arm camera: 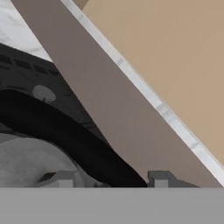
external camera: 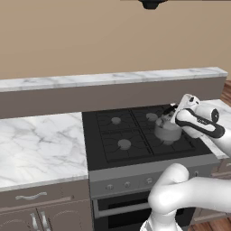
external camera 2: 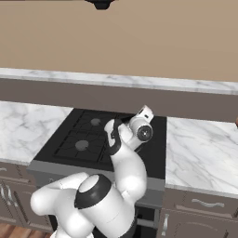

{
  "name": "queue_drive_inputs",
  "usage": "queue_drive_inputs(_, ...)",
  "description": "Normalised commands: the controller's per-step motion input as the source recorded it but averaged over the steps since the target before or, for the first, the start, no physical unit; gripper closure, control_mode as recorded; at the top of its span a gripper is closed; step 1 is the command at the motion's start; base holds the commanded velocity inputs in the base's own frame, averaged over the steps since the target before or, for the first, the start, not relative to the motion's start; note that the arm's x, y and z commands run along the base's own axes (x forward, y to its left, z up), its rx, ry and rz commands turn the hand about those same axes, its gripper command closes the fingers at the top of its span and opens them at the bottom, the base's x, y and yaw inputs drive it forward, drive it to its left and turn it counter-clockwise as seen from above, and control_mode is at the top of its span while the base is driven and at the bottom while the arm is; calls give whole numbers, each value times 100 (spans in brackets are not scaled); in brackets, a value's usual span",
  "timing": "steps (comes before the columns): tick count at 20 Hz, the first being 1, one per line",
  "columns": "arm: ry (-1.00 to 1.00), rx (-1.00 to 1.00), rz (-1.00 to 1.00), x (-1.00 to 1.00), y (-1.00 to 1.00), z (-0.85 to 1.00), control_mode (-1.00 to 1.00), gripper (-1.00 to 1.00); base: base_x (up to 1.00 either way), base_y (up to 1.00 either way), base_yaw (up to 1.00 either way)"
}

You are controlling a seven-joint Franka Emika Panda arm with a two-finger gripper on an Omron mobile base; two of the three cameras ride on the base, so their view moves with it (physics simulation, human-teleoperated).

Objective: The kettle is done boiling. Turn off the stove, then wait for 300 timesteps before moving the kettle to the dining table.

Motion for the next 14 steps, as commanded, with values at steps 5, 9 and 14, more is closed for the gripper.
queue_drive_inputs(5,0,0,7,0,0,-22,-100,100,0,0,0)
queue_drive_inputs(9,0,0,7,0,1,-15,-100,100,0,0,0)
queue_drive_inputs(14,-1,0,6,0,0,-3,-100,100,0,0,0)
